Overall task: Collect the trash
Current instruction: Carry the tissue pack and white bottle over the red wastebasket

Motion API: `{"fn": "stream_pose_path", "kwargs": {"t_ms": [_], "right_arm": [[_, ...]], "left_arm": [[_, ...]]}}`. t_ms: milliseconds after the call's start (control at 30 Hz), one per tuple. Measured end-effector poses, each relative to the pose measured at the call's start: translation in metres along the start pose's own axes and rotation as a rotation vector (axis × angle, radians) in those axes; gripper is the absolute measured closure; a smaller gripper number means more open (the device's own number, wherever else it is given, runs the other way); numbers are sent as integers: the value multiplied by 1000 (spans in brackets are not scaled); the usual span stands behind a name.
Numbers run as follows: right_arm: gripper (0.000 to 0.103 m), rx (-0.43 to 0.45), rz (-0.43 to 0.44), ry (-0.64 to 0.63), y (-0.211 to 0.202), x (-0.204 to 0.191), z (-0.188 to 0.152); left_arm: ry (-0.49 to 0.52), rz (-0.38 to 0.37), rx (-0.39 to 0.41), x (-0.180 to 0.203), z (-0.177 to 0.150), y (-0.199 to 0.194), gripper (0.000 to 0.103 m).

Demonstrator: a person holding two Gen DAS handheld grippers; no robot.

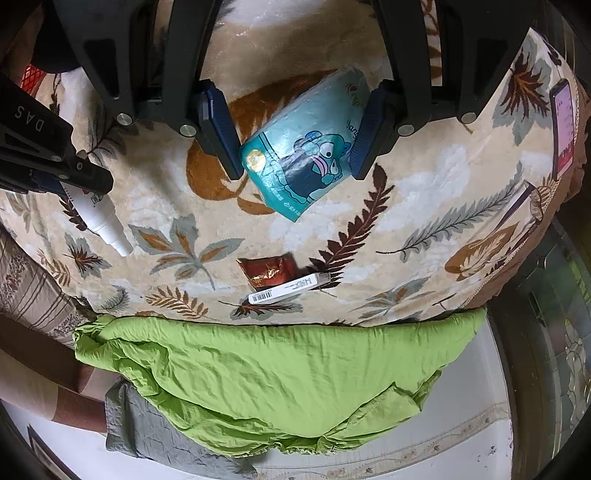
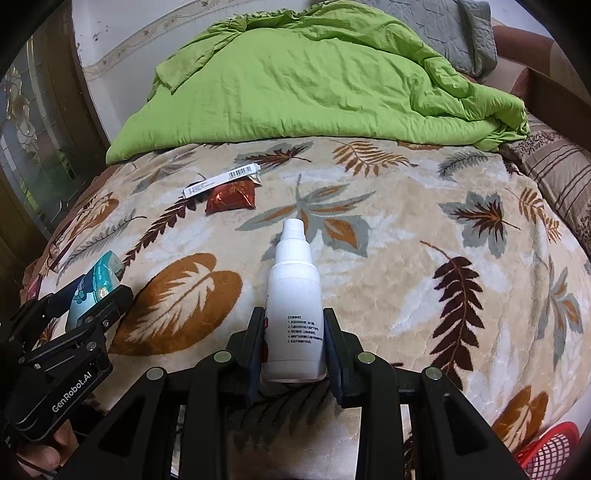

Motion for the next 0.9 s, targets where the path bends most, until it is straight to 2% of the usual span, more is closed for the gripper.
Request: {"fn": "stream_pose_path", "kwargs": {"t_ms": [567,700,900], "right_arm": [[71,14,-4,-6,-2,0,1],[71,26,15,16,-12,5,-1],[71,50,35,68,-50,32,-22]], "left_arm": [[-2,-11,-6,1,-4,0,44],[-1,-48,-21,8,-8,-4,44],[44,-185,-36,33,-6,-23,44]]}}
Point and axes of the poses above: each gripper's, at about its wrist camera, not at the fingertips, and y roughly the way its jaws point, x to its right, z to its top, the point moved 1 cm from there along y, roughly the way its jaws point, and after that the axes turned 11 degrees about -y, right-handed, at the moved point
